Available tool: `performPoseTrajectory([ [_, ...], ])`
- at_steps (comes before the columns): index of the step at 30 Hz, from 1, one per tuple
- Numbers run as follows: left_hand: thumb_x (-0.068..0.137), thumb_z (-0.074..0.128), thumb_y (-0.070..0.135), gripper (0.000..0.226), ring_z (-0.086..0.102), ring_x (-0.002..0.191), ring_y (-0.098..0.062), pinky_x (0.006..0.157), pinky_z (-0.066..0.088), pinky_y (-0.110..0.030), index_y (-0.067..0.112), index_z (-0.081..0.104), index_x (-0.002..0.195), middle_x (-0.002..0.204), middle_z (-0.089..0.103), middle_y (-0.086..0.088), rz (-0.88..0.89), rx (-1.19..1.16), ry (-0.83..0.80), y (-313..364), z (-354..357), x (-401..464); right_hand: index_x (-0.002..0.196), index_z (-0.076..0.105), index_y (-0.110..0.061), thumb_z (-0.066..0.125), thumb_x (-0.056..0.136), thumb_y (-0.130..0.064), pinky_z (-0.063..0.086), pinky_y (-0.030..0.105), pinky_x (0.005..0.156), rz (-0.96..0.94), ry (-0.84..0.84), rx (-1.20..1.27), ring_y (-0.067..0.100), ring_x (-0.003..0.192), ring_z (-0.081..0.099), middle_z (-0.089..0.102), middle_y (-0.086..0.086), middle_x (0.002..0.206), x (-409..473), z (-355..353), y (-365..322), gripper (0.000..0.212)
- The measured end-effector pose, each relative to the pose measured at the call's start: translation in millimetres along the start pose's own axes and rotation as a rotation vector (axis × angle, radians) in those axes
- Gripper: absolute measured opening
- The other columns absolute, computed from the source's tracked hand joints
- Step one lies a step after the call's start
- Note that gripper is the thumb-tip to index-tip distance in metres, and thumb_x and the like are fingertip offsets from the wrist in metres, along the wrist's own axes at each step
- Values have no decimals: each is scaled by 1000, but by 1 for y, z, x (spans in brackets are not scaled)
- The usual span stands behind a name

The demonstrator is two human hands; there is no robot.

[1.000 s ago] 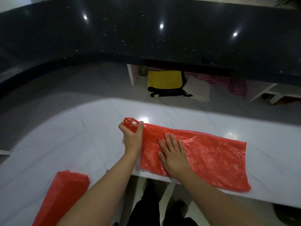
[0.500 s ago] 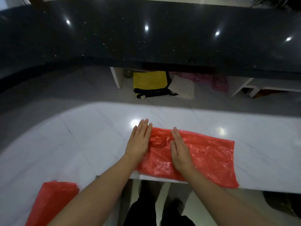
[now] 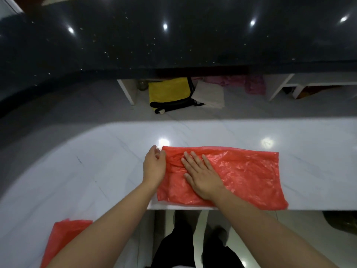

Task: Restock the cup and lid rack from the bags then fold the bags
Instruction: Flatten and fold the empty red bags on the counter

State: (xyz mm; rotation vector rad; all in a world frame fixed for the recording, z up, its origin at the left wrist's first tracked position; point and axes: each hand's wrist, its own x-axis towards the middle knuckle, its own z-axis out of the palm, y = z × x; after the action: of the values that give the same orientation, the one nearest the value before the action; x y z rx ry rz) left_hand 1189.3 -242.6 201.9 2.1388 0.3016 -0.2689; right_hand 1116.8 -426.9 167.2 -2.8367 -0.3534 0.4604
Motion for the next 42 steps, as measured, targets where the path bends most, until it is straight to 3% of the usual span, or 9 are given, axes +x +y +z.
performPoseTrajectory([
  [2, 86, 58, 44, 32, 70, 96, -23, 87, 55, -41, 18, 72, 98, 94, 72, 6, -141, -97, -49, 11, -3, 11, 160, -6, -30, 4, 105, -51, -12, 45, 124, -31, -23, 22, 8, 148, -30, -20, -12, 165, 11, -8, 3, 60],
  [5, 83, 74, 33, 24, 72, 90, -29, 89, 57, -48, 12, 76, 96, 90, 76, -7, -181, -76, -80, 12, -10, 26, 161, 4, -30, 11, 107, -48, -9, 44, 125, -56, -17, 116, 6, 150, -23, -12, -13, 167, 19, -22, 4, 57],
  [10, 83, 77, 29, 10, 70, 83, -21, 72, 56, -35, 25, 68, 85, 82, 72, 5, -83, 110, -51, 20, -28, 36, 161, 5, -29, 9, 107, -51, -3, 50, 124, 256, 305, 28, 15, 155, -12, -6, -2, 169, -6, -25, 21, 59],
  [17, 82, 67, 16, 12, 66, 74, -30, 70, 59, -49, 8, 60, 86, 80, 68, -11, -98, 98, -165, 64, -44, 32, 159, -10, -33, 1, 102, -57, -16, 55, 120, 421, 129, 4, 20, 149, -31, -24, -1, 166, -8, -3, 38, 63],
  [20, 82, 65, 18, 14, 67, 71, -27, 57, 58, -39, 7, 59, 88, 80, 67, -11, -4, 202, -214, 109, -42, 27, 159, -11, -31, 3, 104, -54, -16, 54, 121, 401, 115, 38, 20, 148, -33, -24, -1, 166, 0, -13, 30, 62],
  [23, 86, 60, 19, 11, 59, 69, -19, 48, 40, -27, 13, 52, 83, 79, 59, -1, 195, 488, -205, 152, -36, 22, 160, -6, -32, 6, 106, -53, -15, 50, 122, 380, 150, 92, 17, 150, -30, -18, -2, 167, -13, -28, 36, 59],
  [28, 94, 55, 13, 7, 63, 82, -27, 55, 44, -34, 10, 49, 98, 88, 61, -2, 381, 620, -169, 193, -14, 6, 157, -13, -37, 0, 105, -55, -17, 47, 122, 540, 221, 65, 16, 150, -29, -24, -2, 166, -78, -30, 78, 57],
  [35, 89, 51, 3, 29, 64, 98, -34, 66, 47, -34, 9, 51, 118, 120, 67, -11, 403, 677, -295, 202, 65, -27, 161, 7, -31, 17, 108, -41, -5, 33, 123, 355, 87, 186, 15, 156, -3, -6, -8, 167, -101, -24, 108, 55],
  [42, 94, 52, 12, 32, 66, 102, -39, 77, 52, -43, 5, 43, 123, 110, 68, -17, 388, 666, -384, 166, 148, -49, 160, 22, -24, 33, 106, -20, -2, 21, 122, 320, 205, 371, 14, 155, 11, 14, -4, 167, -113, -22, 120, 55],
])
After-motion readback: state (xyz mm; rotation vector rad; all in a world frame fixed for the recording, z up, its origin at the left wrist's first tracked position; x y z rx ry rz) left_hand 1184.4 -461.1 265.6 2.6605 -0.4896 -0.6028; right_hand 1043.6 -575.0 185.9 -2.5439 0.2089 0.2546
